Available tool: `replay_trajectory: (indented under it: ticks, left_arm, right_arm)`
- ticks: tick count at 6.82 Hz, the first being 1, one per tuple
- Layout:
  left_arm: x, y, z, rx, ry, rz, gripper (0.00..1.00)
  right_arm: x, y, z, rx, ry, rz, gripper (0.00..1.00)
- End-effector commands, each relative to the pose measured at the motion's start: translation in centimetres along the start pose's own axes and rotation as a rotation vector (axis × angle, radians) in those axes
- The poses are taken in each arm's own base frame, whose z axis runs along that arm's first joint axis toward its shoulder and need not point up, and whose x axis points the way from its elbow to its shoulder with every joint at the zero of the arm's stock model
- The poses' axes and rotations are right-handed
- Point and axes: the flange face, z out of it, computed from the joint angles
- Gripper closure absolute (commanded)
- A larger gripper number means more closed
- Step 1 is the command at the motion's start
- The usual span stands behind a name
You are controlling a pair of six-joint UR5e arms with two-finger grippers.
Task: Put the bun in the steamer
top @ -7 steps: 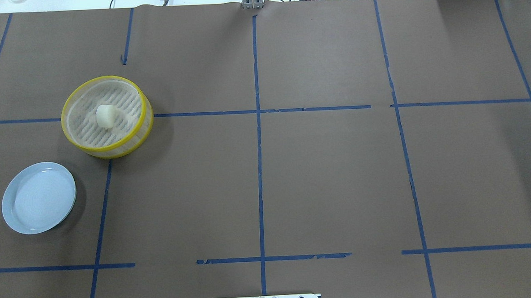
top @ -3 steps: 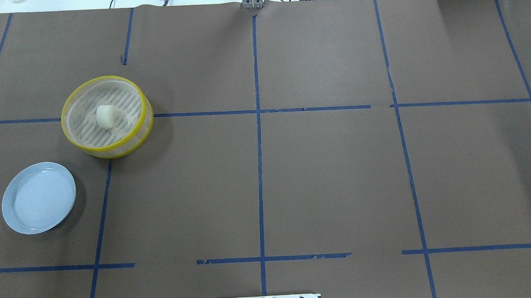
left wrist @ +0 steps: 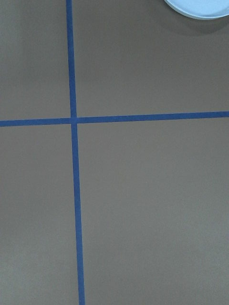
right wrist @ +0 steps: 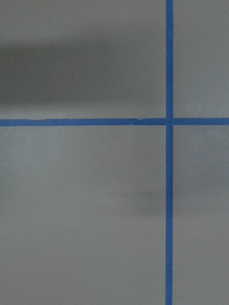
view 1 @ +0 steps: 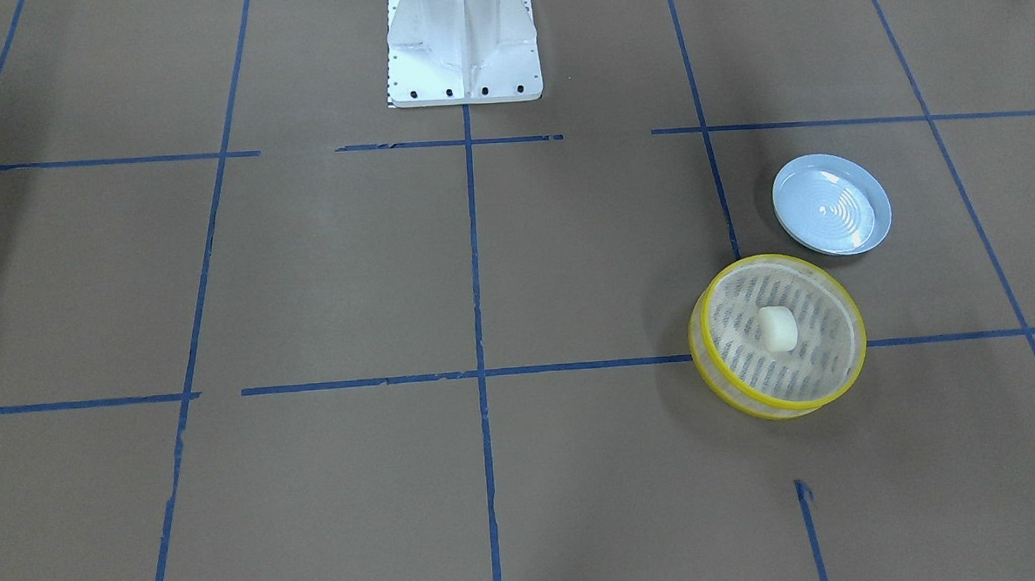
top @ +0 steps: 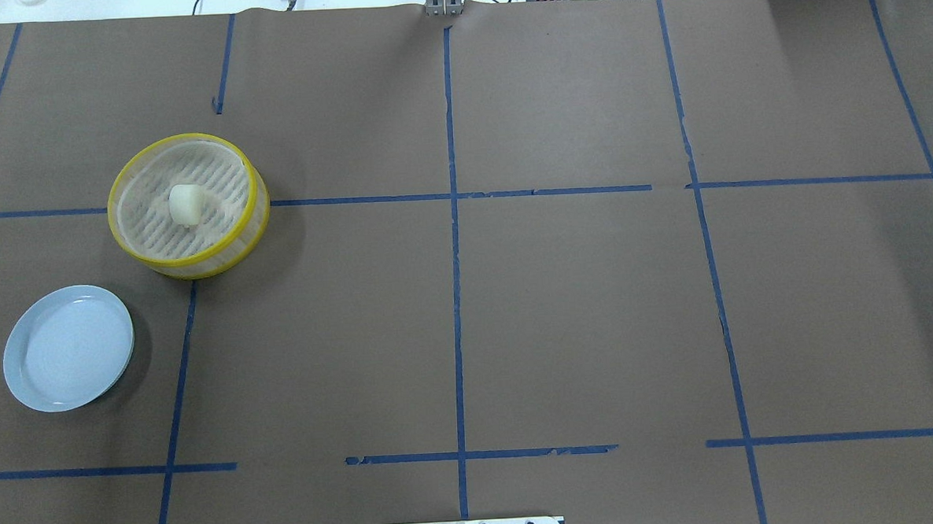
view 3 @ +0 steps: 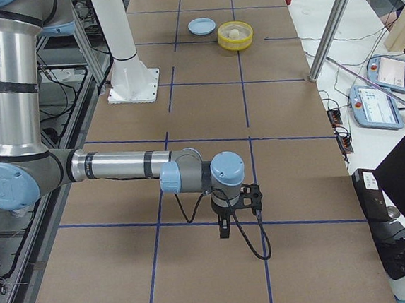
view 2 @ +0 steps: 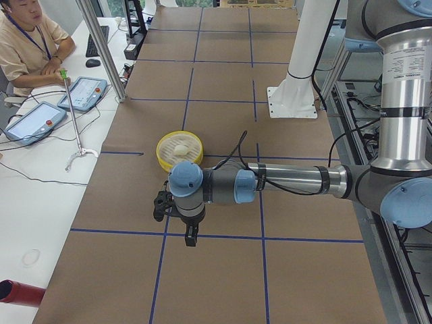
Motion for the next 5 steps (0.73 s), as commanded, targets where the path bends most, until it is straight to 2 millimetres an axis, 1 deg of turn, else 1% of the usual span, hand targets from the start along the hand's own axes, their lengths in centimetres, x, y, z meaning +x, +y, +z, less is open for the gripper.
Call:
replay_trajectory:
  ticks: [1,2,5]
  left_arm:
    - [0.28,-0.53,-0.33,0.004,-0.001,0.005,0.00]
    - [0.46,-0.68,-0.52,0.006,-0.002,0.010,0.00]
    - [0.13,-0.28,-0.16,-0.001,-0.001,0.004,0.00]
  right_arm:
    - [0.00,0.00,0.00,0.000,0.000,0.000,0.00]
    - [0.00,0.00,0.00,0.000,0.000,0.000,0.00]
    - [0.00,0.00,0.00,0.000,0.000,0.000,0.00]
